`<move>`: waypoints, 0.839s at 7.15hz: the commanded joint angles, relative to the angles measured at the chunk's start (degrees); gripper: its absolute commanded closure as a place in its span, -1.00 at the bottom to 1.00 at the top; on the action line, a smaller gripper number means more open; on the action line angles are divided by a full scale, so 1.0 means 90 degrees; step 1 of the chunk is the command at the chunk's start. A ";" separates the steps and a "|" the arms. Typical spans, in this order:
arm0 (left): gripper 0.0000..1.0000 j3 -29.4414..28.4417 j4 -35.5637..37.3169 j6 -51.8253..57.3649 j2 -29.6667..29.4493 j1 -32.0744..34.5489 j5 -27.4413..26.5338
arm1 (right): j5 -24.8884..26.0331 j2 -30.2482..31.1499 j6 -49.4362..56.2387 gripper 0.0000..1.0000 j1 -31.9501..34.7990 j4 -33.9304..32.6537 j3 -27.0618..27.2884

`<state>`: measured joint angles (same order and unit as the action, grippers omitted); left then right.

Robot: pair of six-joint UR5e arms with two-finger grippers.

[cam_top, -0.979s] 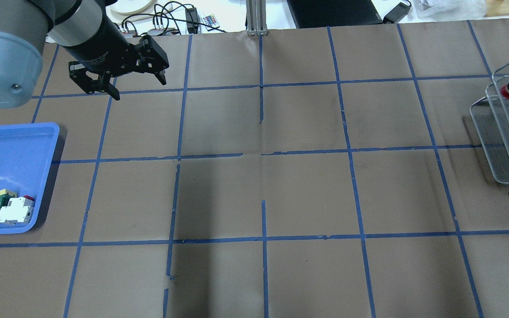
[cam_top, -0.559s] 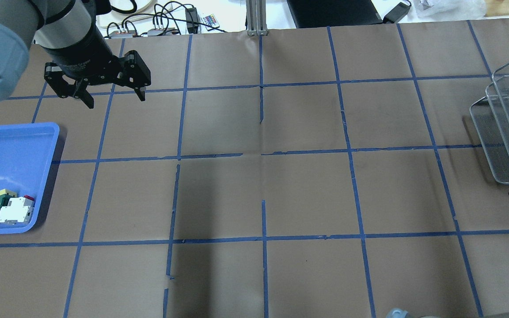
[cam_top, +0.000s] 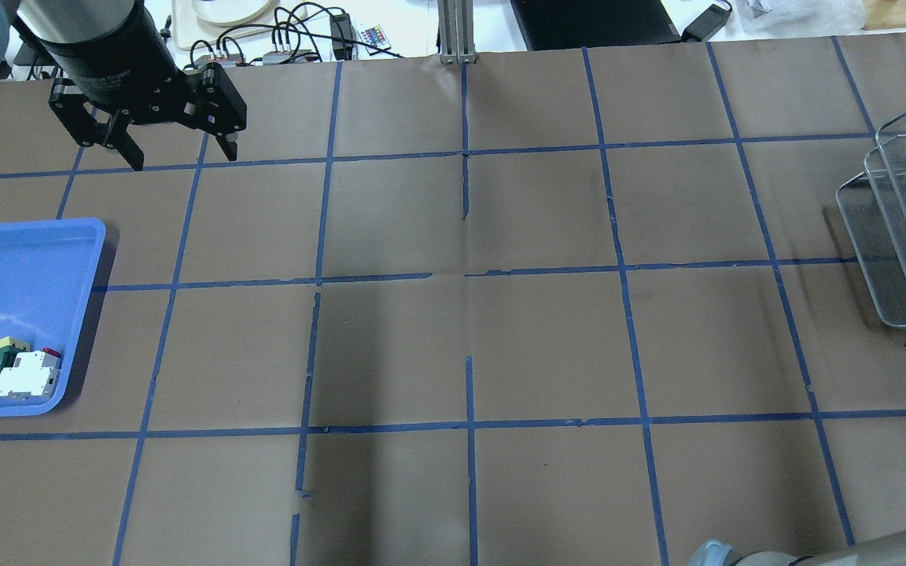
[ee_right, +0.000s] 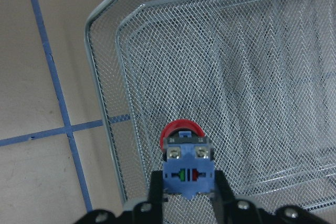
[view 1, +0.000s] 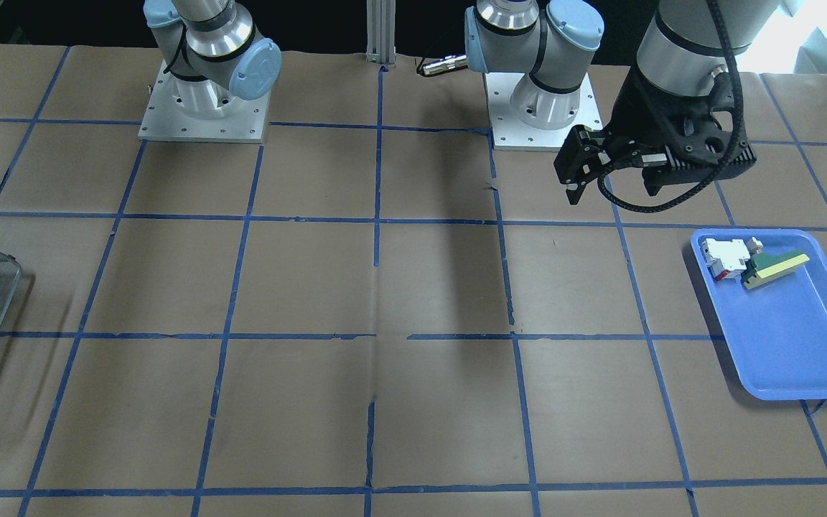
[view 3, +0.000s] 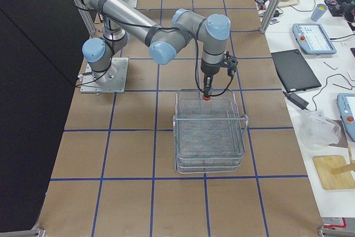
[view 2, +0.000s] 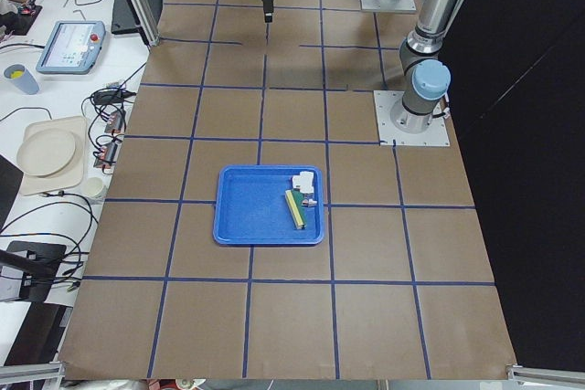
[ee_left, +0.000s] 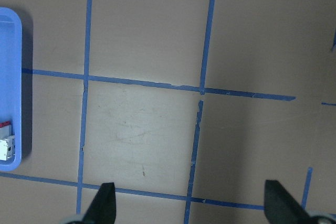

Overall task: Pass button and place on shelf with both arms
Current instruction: 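Lower the button into the wire basket and open the right gripper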

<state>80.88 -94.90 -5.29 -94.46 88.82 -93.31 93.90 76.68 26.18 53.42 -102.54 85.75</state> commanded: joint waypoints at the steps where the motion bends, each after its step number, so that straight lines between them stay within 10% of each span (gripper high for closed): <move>1: -1.00 -0.0381 -0.0273 0.0011 -0.0236 -0.0005 -0.0013 | 0.0054 -0.0014 0.0012 0.93 -0.0037 -0.0013 0.0003; 6: -1.00 -0.0432 -0.0344 0.0011 -0.0266 0.0004 -0.0033 | 0.0074 -0.0024 0.0217 0.88 -0.0047 -0.0033 0.0013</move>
<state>76.95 -97.84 -5.19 -96.93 88.83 -93.57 94.55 76.52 27.55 53.06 -102.75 85.82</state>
